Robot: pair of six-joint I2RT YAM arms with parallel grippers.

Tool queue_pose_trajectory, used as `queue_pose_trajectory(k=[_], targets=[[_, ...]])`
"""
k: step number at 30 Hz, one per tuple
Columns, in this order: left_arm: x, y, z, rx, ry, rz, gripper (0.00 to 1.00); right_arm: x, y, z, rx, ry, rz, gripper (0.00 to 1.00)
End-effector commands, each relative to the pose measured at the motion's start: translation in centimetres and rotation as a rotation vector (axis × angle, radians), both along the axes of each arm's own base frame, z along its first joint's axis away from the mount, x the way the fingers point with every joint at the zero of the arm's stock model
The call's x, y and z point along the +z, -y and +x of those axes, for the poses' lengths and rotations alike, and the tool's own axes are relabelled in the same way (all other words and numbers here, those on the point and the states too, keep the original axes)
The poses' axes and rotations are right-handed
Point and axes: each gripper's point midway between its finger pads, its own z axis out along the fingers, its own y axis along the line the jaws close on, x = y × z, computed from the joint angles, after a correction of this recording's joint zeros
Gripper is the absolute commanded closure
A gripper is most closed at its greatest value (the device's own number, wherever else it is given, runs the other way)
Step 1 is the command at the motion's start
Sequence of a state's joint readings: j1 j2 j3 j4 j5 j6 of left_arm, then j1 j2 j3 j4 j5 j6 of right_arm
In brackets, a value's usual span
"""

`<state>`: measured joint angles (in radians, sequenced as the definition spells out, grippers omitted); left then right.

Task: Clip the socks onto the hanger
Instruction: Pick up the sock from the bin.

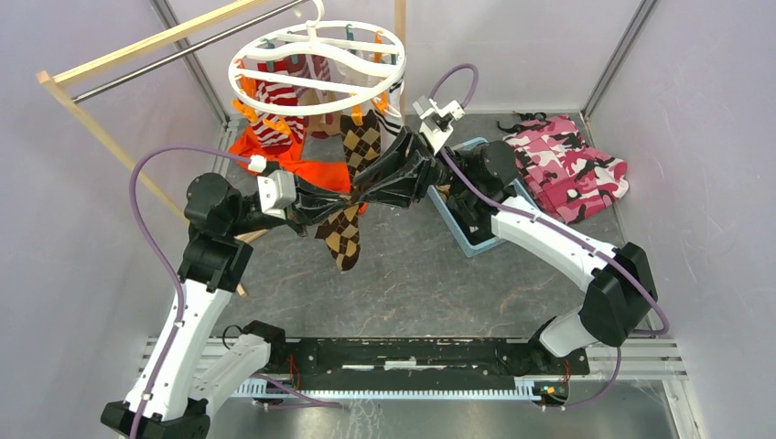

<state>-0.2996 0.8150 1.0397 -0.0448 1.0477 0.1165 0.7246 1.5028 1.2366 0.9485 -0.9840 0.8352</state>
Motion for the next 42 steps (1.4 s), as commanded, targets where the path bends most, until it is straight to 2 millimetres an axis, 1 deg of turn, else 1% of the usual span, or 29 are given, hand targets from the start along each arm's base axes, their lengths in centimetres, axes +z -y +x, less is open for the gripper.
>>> queue_pose_trajectory(k=[1, 6, 9, 10, 14, 16, 18, 20, 21, 22, 26, 27, 31, 33, 38, 42], targets=[[1.0, -0.1, -0.2, 0.016, 0.018, -0.037, 0.98, 1.9, 0.4, 0.1, -0.026, 0.057, 0.047, 0.62], [0.8, -0.3, 0.0, 0.044, -0.011, -0.061, 0.98, 1.6, 0.5, 0.1, -0.033, 0.094, 0.044, 0.90], [0.4, -0.7, 0.5, 0.098, -0.034, -0.080, 0.94, 1.2, 0.4, 0.1, -0.040, 0.128, 0.028, 0.99], [0.3, -0.9, 0.6, 0.124, -0.067, -0.098, 0.89, 0.9, 0.4, 0.2, -0.046, 0.145, 0.015, 1.00], [-0.9, -1.9, 0.8, 0.206, -0.121, -0.131, 0.68, -0.5, 0.1, 0.9, -0.087, 0.217, -0.052, 1.00], [-1.6, -2.4, 0.9, 0.255, -0.154, -0.149, 0.48, -1.4, 0.0, 1.5, -0.115, 0.277, -0.097, 1.00], [-1.9, -2.8, 0.7, 0.282, -0.173, -0.173, 0.32, -2.6, -0.1, 2.0, -0.135, 0.318, -0.152, 1.00], [-1.7, -3.2, 0.5, 0.302, -0.188, -0.211, 0.10, -3.7, 0.0, 2.3, -0.149, 0.347, -0.192, 1.00], [-1.5, -3.4, 0.4, 0.309, -0.195, -0.235, 0.02, -4.0, 0.1, 2.4, -0.154, 0.368, -0.204, 1.00], [-1.1, -3.4, 0.1, 0.304, -0.188, -0.261, 0.00, -4.5, 0.1, 2.4, -0.154, 0.374, -0.221, 1.00], [-0.1, -3.1, -0.1, 0.266, -0.213, -0.349, 0.00, -5.5, 0.3, 2.7, -0.164, 0.413, -0.246, 1.00], [0.0, -3.0, 0.0, 0.259, -0.219, -0.362, 0.02, -5.5, 0.3, 2.7, -0.164, 0.418, -0.246, 1.00], [0.1, -2.7, 0.7, 0.237, -0.224, -0.388, 0.20, -5.4, 0.2, 2.6, -0.159, 0.426, -0.241, 1.00], [0.0, -2.3, 0.7, 0.210, -0.226, -0.391, 0.26, -5.2, 0.2, 2.6, -0.157, 0.431, -0.237, 1.00], [-0.3, -1.6, 0.3, 0.146, -0.225, -0.391, 0.28, -4.9, 0.0, 2.4, -0.151, 0.432, -0.228, 1.00], [-1.0, -1.5, 0.2, 0.135, -0.227, -0.377, 0.31, -4.7, -0.1, 2.4, -0.144, 0.425, -0.221, 1.00]])
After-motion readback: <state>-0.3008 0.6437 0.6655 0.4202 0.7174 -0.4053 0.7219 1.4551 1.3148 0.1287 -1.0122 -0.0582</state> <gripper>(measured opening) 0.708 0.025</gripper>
